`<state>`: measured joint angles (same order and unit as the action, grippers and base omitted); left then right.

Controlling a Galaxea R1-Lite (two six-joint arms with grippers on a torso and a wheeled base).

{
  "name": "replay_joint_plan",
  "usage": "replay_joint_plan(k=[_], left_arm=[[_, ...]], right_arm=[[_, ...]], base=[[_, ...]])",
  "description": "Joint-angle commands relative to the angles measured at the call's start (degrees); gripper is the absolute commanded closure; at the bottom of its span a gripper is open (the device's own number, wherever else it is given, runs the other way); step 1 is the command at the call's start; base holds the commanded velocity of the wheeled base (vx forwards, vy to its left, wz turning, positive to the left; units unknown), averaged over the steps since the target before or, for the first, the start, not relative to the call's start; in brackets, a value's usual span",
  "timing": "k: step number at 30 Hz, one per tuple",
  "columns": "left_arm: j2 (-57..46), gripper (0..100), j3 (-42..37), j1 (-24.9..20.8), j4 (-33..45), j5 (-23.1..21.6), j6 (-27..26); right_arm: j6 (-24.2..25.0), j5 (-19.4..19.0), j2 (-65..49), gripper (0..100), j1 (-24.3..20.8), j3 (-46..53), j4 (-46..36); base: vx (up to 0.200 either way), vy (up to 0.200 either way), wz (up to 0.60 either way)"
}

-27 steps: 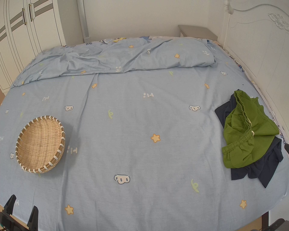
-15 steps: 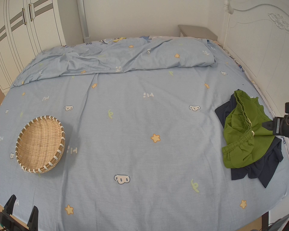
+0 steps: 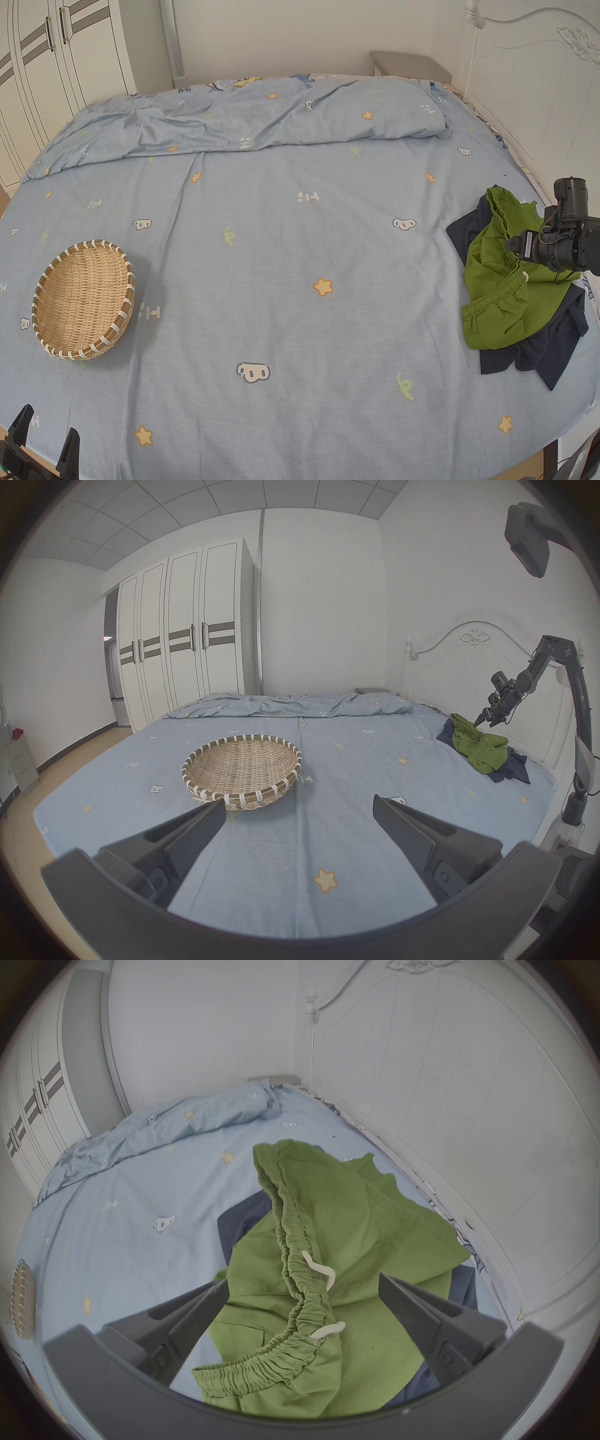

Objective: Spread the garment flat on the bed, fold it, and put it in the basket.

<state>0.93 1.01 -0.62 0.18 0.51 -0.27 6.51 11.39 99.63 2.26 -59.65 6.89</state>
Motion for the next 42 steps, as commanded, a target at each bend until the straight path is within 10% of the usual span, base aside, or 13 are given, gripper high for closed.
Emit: replay_joint_plan(k=[1,15,16,31,42], left_arm=[[-0.93,0,-0.92,0.01,-0.09,0.02,0.0],[-0.93,0,-0.92,0.01,-0.01,0.02,0.0],[-0.93,0,-0.92,0.01,-0.01,0.02,0.0],[-0.93,0,-0.92,0.01,-0.01,0.02,0.0],[-0.93,0,-0.92,0.01,-0.01,0.02,0.0]], right_arm=[[-0.01,-0.05,3.55,0,0.03,-0.64,0.06],[0.26,-0.05,6.8,0,0.91,-2.05,0.93],[0.35,-0.05,6.89,100,1.0,-2.14,0.93],[0.61,-0.75,7.59,100,1.0,-5.39,-2.05],[9.57,-16.75,-6.56,100,-8.58,-18.93,-28.95]], base=[[0.0,0.0,0.0],[0.0,0.0,0.0],[0.0,0.0,0.0],[0.0,0.0,0.0],[0.0,0.0,0.0]])
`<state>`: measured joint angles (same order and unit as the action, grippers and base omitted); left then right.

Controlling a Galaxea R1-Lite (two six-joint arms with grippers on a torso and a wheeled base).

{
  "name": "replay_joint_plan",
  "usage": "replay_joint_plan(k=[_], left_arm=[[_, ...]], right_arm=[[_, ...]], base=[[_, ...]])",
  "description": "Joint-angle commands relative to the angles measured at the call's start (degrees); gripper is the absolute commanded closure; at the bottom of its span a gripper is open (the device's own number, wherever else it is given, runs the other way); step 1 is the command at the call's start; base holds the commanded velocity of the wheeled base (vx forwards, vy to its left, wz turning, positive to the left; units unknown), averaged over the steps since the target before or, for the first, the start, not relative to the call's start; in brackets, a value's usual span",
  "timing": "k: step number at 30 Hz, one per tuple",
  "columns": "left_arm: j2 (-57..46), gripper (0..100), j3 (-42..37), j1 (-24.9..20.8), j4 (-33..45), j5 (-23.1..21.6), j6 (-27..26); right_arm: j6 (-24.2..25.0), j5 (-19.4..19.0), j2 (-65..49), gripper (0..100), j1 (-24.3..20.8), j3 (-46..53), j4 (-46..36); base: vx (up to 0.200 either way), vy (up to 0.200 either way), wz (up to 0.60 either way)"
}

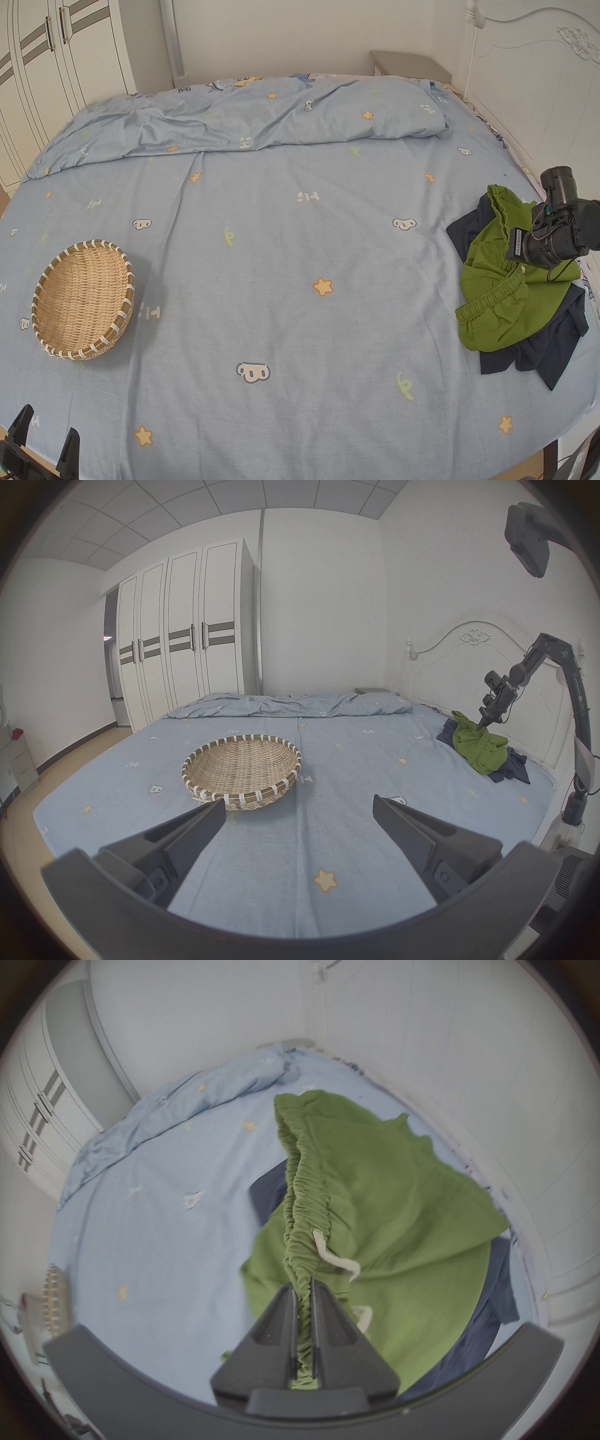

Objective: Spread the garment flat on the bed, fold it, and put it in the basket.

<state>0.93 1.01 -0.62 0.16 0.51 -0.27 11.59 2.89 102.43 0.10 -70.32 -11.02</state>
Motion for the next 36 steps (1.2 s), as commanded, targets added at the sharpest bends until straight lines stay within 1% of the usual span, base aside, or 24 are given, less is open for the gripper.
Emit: replay_joint_plan(k=[1,3,6,8,9,10,11,13,15,16,19,20,23,24,25,26,29,31,32,36], left_arm=[[-0.93,0,-0.92,0.01,0.02,0.02,0.0],[-0.93,0,-0.92,0.01,0.02,0.02,0.0],[-0.93,0,-0.92,0.01,0.02,0.02,0.0],[-0.93,0,-0.92,0.01,-0.07,0.02,0.0],[-0.93,0,-0.92,0.01,0.02,0.02,0.0],[-0.93,0,-0.92,0.01,0.02,0.02,0.0],[-0.93,0,-0.92,0.01,0.02,0.02,0.0],[-0.93,0,-0.92,0.01,0.02,0.02,0.0],[-0.93,0,-0.92,0.01,0.02,0.02,0.0],[-0.93,0,-0.92,0.01,0.02,0.02,0.0],[-0.93,0,-0.92,0.01,0.02,0.02,0.0],[-0.93,0,-0.92,0.01,0.02,0.02,0.0],[-0.93,0,-0.92,0.01,0.02,0.02,0.0],[-0.93,0,-0.92,0.01,0.02,0.02,0.0],[-0.93,0,-0.92,0.01,0.02,0.02,0.0],[-0.93,0,-0.92,0.01,0.02,0.02,0.0],[-0.93,0,-0.92,0.01,0.02,0.02,0.0],[-0.93,0,-0.92,0.01,0.02,0.02,0.0],[-0.93,0,-0.92,0.01,-0.07,0.02,0.0],[-0.93,0,-0.92,0.01,0.02,0.02,0.0]], right_arm=[[4.67,-9.13,-9.96,100,-7.3,-8.61,-11.66],[5.63,-10.89,-11.28,100,-10.2,-8.87,-12.09],[7.04,-11.24,-11.9,100,-15.39,-9.05,-11.83],[7.22,-11.33,-11.9,100,-16.09,-9.14,-11.74],[7.74,-11.24,-11.9,100,-20.66,-9.93,-11.66],[7.83,-11.24,-11.9,100,-21.45,-10.19,-11.66],[8.18,-11.15,-11.63,100,-24.44,-10.9,-11.57],[8.8,-11.06,-11.46,100,-28.05,-11.86,-11.57],[10.03,-10.89,-11.28,100,-32.7,-13.62,-11.39],[10.56,-10.89,-11.19,100,-34.2,-14.59,-11.39],[12.93,-10.8,-7.94,100,-39.65,-20.12,-11.48],[13.1,-10.8,-7.42,100,-40.09,-20.74,-11.48],[15.65,-10.54,-1.26,100,-44.48,-27.86,-11.57],[15.83,-10.54,-0.74,100,-44.83,-28.21,-11.57],[16.27,-10.27,1.2,100,-46.42,-29.62,-11.48],[16.27,-10.18,1.73,100,-46.94,-29.88,-11.39],[16.44,-8.25,7.26,100,-49.67,-31.99,-9.99],[16.44,-7.46,8.93,100,-50.2,-32.34,-9.02],[16.53,-6.4,10.43,100,-50.55,-32.6,-7.17],[16.62,-5.88,12.27,100,-50.99,-32.78,-2.51]], base=[[0.0,0.0,0.0],[0.0,0.0,0.0],[0.0,0.0,0.0],[0.0,0.0,0.0],[0.0,0.0,0.0],[0.0,0.0,0.0],[0.0,0.0,0.0],[0.0,0.0,0.0],[0.0,0.0,0.0],[0.0,0.0,0.0],[0.0,0.0,0.0],[0.0,0.0,0.0],[0.0,0.0,0.0],[0.0,0.0,0.0],[0.0,0.0,0.0],[0.0,0.0,0.0],[0.0,0.0,0.0],[0.0,0.0,0.0],[0.0,0.0,0.0],[0.0,0.0,0.0]])
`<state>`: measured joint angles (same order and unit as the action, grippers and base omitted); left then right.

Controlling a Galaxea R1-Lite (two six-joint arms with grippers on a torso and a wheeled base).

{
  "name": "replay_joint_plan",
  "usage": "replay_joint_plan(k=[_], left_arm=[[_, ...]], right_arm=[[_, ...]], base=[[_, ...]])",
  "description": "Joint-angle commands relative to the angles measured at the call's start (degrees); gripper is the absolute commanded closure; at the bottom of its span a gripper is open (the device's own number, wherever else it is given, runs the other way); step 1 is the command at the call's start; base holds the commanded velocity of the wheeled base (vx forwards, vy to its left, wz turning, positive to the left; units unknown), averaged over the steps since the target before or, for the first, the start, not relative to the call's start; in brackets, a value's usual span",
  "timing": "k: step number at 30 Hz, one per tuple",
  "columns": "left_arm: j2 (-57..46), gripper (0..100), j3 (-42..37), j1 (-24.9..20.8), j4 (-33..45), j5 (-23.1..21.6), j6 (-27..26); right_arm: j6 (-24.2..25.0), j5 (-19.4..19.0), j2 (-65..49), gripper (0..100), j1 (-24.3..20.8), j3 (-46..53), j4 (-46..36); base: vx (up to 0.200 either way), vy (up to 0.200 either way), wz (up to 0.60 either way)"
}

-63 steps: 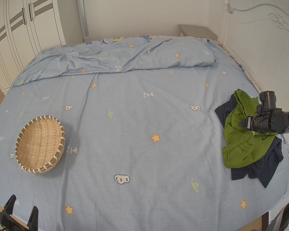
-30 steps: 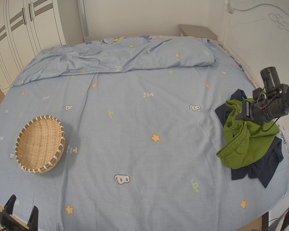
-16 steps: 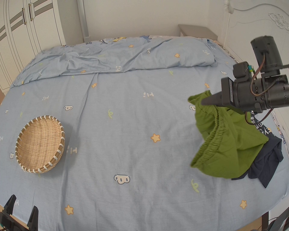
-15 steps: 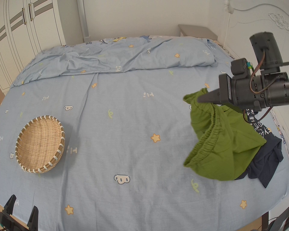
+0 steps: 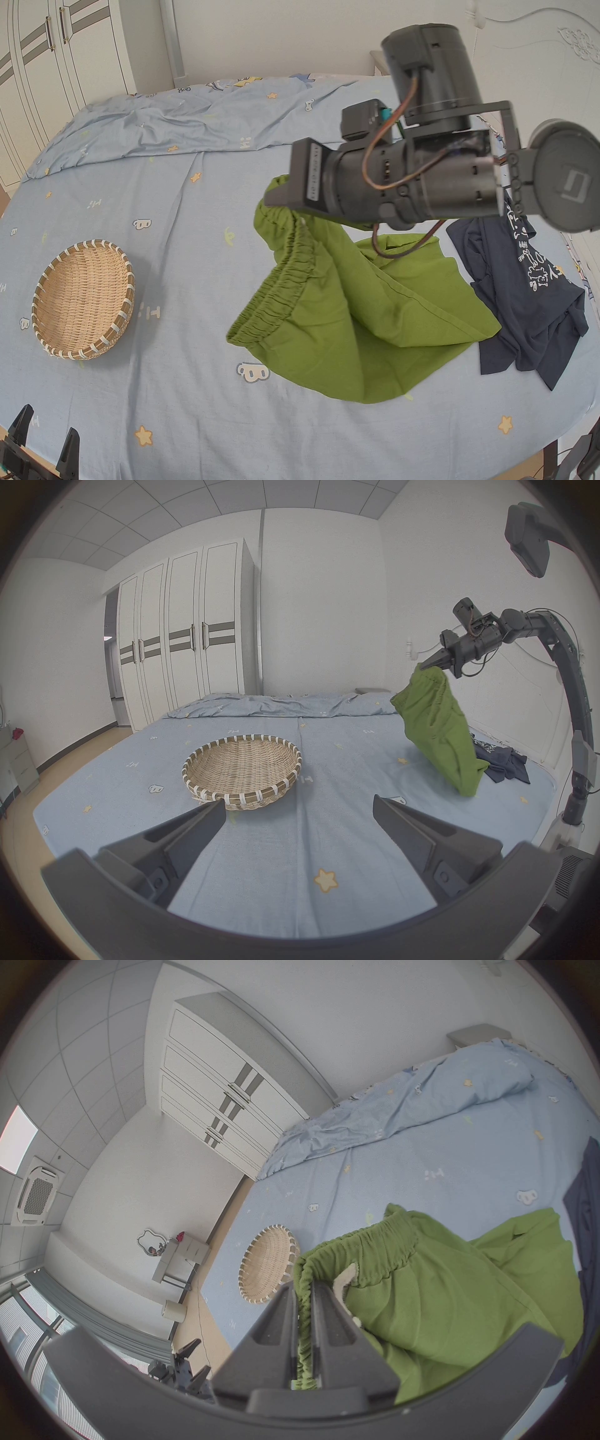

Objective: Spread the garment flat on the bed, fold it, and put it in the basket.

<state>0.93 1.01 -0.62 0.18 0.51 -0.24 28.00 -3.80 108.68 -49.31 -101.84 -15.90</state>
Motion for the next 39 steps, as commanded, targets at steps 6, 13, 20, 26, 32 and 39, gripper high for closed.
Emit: replay_joint_plan(k=[6,13,20,26,32,39], left_arm=[[-0.93,0,-0.92,0.01,-0.09,-0.16,-0.11],[-0.93,0,-0.92,0.01,-0.01,-0.25,-0.11],[-0.93,0,-0.92,0.01,-0.09,-0.25,-0.2],[-0.93,0,-0.84,0.09,-0.09,0.02,-0.28],[2.15,0,14.37,-0.96,0.26,-0.6,0.16],[25.62,0,26.67,-5.62,4.48,-10.44,7.8]], right_arm=[[1.71,0.9,7.95,100,-1.05,-1.61,5.35],[1.71,0.9,11.91,100,0.09,-1.96,5.61],[1.53,0.9,13.58,0,0.27,-2.66,5.44],[1.62,0.9,13.93,0,-0.7,-1.96,4.73],[1.88,0.29,9.53,0,2.55,1.73,4.73],[2.06,-3.76,-4.09,0,9.14,13.69,5.53]], base=[[0.0,0.0,0.0],[0.0,0.0,0.0],[0.0,0.0,0.0],[0.0,0.0,0.0],[0.0,0.0,0.0],[0.0,0.0,0.0]])
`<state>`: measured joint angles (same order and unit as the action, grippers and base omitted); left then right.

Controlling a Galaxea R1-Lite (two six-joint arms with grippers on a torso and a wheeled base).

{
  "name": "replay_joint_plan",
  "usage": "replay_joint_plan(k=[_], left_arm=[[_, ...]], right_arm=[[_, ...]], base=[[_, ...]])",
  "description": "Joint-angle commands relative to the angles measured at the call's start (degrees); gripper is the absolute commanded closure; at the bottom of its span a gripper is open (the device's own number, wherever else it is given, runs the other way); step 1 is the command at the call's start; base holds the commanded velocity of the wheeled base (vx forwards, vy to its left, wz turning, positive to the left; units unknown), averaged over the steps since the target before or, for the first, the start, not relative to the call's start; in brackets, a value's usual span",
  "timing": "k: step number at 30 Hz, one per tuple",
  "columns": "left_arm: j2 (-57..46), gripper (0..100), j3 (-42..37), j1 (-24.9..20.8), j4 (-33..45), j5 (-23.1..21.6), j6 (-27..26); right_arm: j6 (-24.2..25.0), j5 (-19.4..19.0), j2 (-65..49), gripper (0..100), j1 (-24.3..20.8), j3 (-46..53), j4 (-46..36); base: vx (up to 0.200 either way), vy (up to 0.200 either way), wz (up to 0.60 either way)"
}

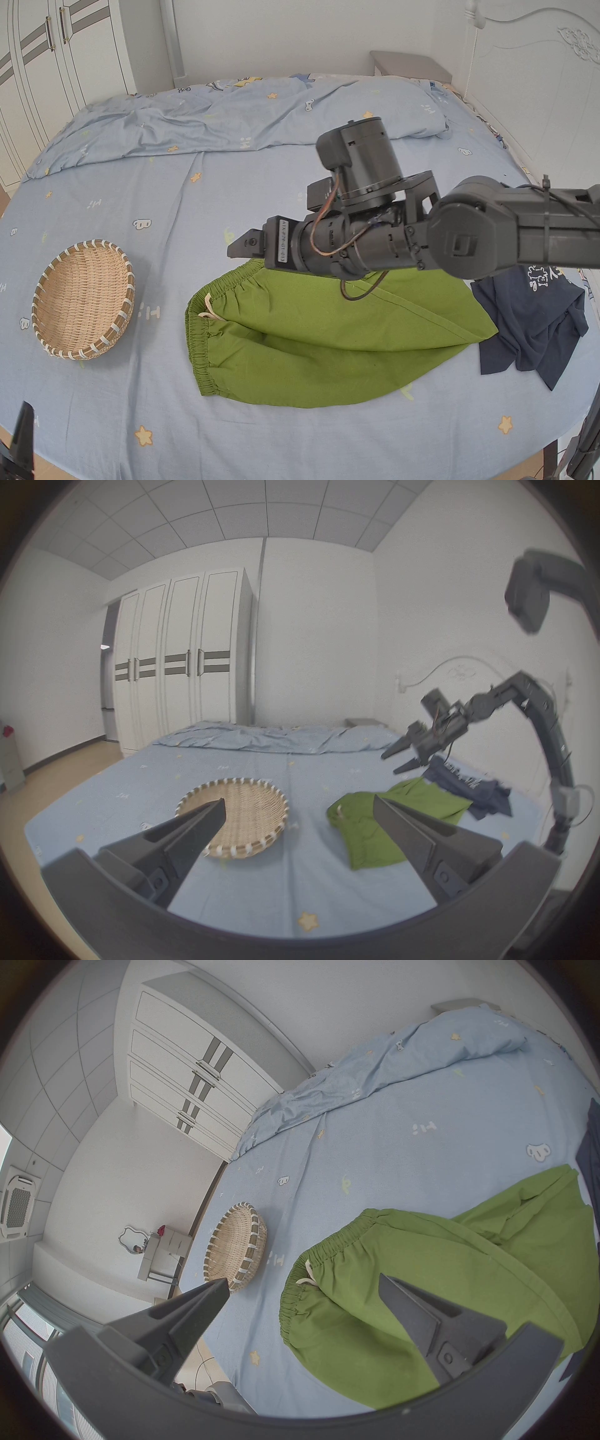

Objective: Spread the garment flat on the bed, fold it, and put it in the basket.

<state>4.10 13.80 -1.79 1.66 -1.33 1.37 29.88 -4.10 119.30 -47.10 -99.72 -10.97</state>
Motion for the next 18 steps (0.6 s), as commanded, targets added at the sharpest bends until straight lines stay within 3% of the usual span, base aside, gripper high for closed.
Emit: replay_joint_plan(k=[1,4,6,7,8,11,12,15,17,18], left_arm=[[22.45,0,13.89,-4.45,3.0,-8.6,6.19],[36.33,0,12.66,-7.96,1.77,-19.06,18.23],[41.87,0,11.42,-9.19,-0.43,-23.98,22.19],[41.87,0,11.42,-9.19,-0.43,-23.98,22.19],[48.64,0,8.96,-9.37,-5.35,-29.78,23.95],[58.22,0,4.04,-9.02,-14.67,-36.64,22.72],[65.16,0,1.58,-8.75,-21.87,-39.1,20.52],[81.33,0,-2.46,-8.05,-36.99,-40.77,13.22],[85.11,0,-2.9,-7.17,-40.15,-41.12,11.38],[95.04,0,-2.99,-5.59,-47.54,-42.18,6.46]], right_arm=[[0.18,-3.46,-14.71,0,6.94,11.56,0.6],[0.18,-8.38,-23.85,0,12.39,21.06,0.69],[0.09,-10.41,-27.63,0,14.67,25.45,0.86],[0.09,-10.41,-27.63,0,14.67,25.45,0.86],[-0.08,-12.87,-31.93,0,17.84,30.81,1.39],[-0.61,-15.06,-36.68,0,21.97,37.05,2.89],[-0.79,-15.68,-38.97,0,24.25,40.39,4.03],[-2.81,-16.12,-42.22,0,28.21,45.84,7.02],[-3.6,-16.12,-42.57,0,28.82,46.81,7.63],[-5.45,-16.21,-42.92,0,30.41,48.48,9.13]], base=[[0.0,0.0,0.0],[0.0,0.0,0.0],[0.0,0.0,0.0],[0.0,0.0,0.0],[0.0,0.0,0.0],[0.0,0.0,0.0],[0.0,0.0,0.0],[0.0,0.0,0.0],[0.0,0.0,0.0],[0.0,0.0,0.0]])
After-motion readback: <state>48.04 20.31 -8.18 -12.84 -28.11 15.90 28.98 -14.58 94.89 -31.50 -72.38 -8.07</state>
